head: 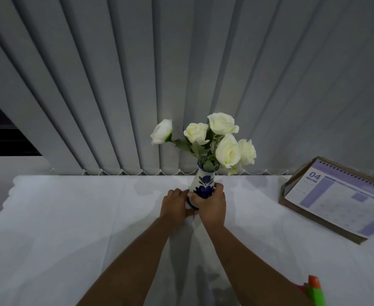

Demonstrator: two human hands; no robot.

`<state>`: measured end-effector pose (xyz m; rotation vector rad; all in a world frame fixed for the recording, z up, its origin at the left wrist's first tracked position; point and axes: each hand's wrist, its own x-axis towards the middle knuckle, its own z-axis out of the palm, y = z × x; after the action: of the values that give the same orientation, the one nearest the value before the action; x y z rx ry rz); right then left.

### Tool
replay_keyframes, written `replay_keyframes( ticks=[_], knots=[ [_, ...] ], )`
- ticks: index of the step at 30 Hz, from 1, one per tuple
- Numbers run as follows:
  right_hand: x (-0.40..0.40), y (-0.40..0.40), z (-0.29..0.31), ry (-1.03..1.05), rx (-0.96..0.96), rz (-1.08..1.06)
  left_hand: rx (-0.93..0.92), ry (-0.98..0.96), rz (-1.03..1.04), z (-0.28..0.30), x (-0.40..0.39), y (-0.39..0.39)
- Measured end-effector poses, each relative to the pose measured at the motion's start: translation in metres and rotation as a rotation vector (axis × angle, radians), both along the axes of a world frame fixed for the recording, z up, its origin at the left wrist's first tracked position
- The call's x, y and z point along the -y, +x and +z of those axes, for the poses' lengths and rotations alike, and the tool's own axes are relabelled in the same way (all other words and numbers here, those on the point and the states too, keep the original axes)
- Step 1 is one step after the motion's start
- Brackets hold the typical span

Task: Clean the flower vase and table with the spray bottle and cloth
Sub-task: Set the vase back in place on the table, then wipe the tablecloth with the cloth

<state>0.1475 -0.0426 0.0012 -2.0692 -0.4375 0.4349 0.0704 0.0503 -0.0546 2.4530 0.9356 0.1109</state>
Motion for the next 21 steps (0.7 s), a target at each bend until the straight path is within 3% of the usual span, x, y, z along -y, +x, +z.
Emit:
replay_keyframes(
  ticks=[7, 14, 17, 19, 21],
  knots=[
    [0.031, -0.018, 0.024, 0.055, -0.222, 0.084, -0.115, 0.133, 0.006, 0.007, 0.017, -0.046],
    [0.164, -0.126, 0.002, -0.183, 0.111, 0.335, -0.086, 0.168, 0.104, 0.0, 0.062, -0.172],
    [0.215, -0.16, -0.017, -0.519, 0.346, 0.547, -0.112, 0.209, 0.129, -0.001, 0.076, -0.226],
    [0.236, -0.174, -0.029, -0.753, 0.396, 0.614, -0.127, 0.215, 0.16, -0.002, 0.082, -0.258],
    [0.25, -0.18, -0.032, -0.824, 0.39, 0.584, -0.16, 0.189, 0.179, -0.004, 0.087, -0.277]
  ],
)
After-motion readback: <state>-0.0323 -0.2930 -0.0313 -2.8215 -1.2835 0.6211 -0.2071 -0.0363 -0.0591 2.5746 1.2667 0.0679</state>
